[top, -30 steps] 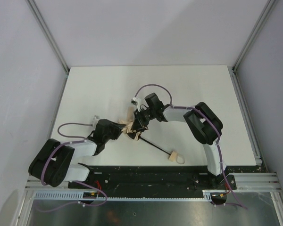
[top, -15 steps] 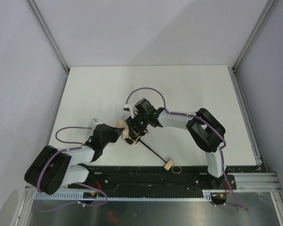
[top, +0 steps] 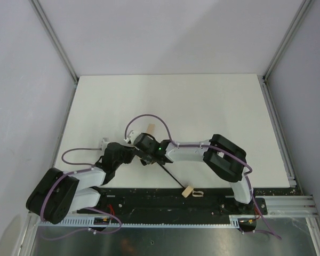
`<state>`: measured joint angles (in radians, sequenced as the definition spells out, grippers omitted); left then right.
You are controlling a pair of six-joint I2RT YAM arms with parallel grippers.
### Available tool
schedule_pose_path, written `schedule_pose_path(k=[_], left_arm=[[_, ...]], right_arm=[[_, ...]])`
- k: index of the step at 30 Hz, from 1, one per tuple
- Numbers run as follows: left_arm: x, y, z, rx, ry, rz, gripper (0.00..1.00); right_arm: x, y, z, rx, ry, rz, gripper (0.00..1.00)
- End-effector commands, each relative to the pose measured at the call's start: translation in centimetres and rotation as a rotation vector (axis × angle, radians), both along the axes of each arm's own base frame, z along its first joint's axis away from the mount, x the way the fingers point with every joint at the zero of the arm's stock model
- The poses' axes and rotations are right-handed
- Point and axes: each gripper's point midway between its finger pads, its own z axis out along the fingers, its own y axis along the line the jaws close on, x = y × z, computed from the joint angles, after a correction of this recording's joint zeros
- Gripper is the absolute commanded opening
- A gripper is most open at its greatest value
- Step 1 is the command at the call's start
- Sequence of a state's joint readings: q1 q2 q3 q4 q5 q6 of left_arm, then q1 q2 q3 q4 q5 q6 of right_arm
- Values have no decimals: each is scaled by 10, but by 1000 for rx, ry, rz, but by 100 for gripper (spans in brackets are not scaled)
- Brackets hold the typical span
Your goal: Put away the umbrella
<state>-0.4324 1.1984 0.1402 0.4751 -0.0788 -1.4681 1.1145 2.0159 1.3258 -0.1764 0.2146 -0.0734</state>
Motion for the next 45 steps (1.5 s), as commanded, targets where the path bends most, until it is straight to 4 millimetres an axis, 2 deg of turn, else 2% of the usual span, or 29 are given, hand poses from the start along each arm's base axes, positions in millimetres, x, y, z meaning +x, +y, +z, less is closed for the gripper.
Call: schedule_pose_path(k=[1,3,4,6,7,8,13,15,21,25,29,31,37,43,45], left_arm=[[-27,-7,-19,-6,92,-73,0],[-27,-5,-16,-8,74,-72,0],[-27,-3,-14,-2,59,-74,0],[-25,1,-6,5,16,-86,3],[-24,3,-2,6,-8,-91,10],[-23,6,3,4,-33,-90,22],[-18,18,23,2,-123,-76,88],[-18,17,26,-5,-120,-79,97],[-5,9,27,-25,-69,-88,100],[9,1,23,-44,-21,-90,99],[18,-16,14,-91,20,-128,99],[15,-20,6,-93,46,-138,99],[1,-5,-7,-28,37,-59,99],[6,-11,-17,-6,71,-90,100],[9,-14,-18,-4,77,-98,96]], right_arm=[[7,-24,-50,-146,-16,-91,35],[-8,-32,-71,-153,80,-76,15],[-15,-35,-79,-138,131,-74,7],[-29,-39,-90,-110,215,-54,2],[-34,-39,-92,-88,253,-43,1],[-38,-39,-92,-59,292,-30,0],[-46,-26,-70,130,487,46,0],[-44,-20,-57,212,549,72,0],[-33,-9,-22,442,736,91,0],[-30,-6,-9,537,834,101,0],[-29,-1,4,613,908,115,0],[-25,0,12,659,946,115,0],[-20,0,43,754,1031,143,0],[-25,1,69,800,1043,230,0],[-28,1,73,795,1046,243,0]])
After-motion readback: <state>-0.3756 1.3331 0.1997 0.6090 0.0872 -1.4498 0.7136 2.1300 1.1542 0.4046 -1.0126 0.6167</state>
